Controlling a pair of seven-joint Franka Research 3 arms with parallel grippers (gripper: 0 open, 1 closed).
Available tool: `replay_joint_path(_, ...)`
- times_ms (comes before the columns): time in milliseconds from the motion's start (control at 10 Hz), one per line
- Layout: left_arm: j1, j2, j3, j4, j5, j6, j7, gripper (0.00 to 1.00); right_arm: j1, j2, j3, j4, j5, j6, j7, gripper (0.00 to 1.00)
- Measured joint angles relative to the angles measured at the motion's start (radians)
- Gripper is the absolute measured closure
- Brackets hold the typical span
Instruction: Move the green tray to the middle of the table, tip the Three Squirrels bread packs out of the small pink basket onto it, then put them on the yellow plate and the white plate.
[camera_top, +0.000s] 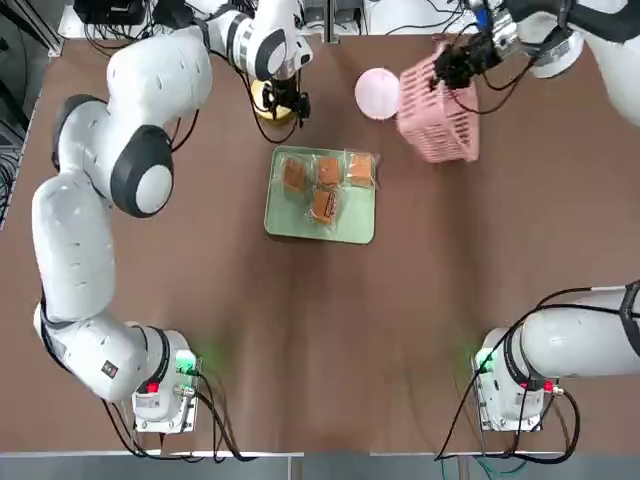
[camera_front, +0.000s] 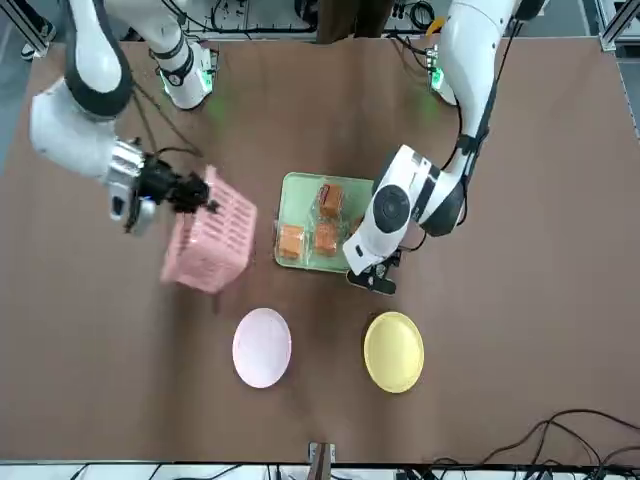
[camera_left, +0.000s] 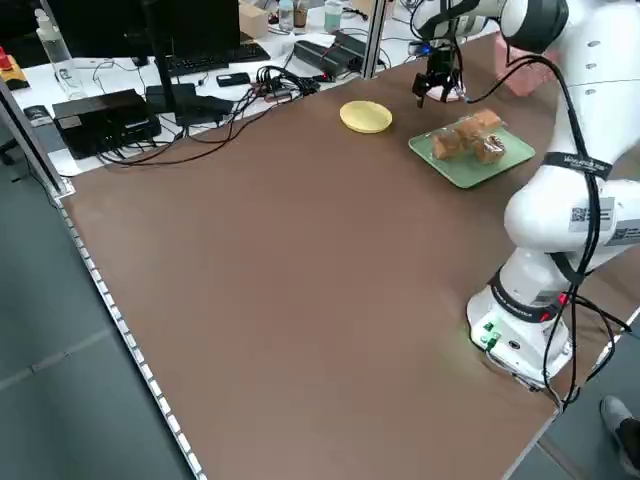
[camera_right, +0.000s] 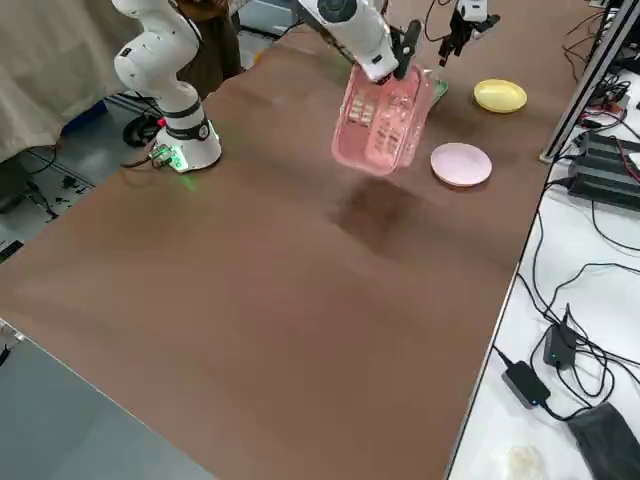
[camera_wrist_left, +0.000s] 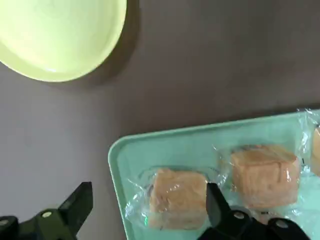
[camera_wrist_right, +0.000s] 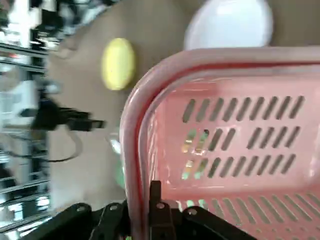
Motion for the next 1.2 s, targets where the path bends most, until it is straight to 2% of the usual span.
replay_joint_path(200,0.003,-0.045,-0.012,-0.087,-0.029,0.066,-0.007,0.0,0.007,-0.002,-0.071,0.0,-0.211,-0.067,0.093,0.93)
replay_joint_path(400,0.003,-0.095,-0.018,-0.22,-0.039,0.218,-0.031,0.0,0.012,-0.004,-0.083,0.001,-0.406,-0.114,0.249,0.93)
replay_joint_path(600,-0.001,-0.128,-0.027,-0.329,-0.039,0.333,-0.037,0.0,0.025,-0.004,-0.082,-0.001,-0.552,-0.129,0.343,0.93)
replay_joint_path(800,-0.028,-0.135,-0.044,-0.397,-0.006,0.388,-0.036,0.0,0.025,-0.004,-0.084,-0.019,-0.627,-0.122,0.349,0.93)
replay_joint_path(1000,-0.048,-0.136,-0.046,-0.42,0.01,0.393,-0.041,0.0,0.025,-0.003,-0.085,-0.045,-0.684,-0.079,0.34,0.93)
replay_joint_path(1200,-0.041,-0.136,-0.044,-0.434,0.017,0.393,-0.036,0.0,0.024,0.005,-0.089,-0.106,-0.696,0.011,0.331,0.93)
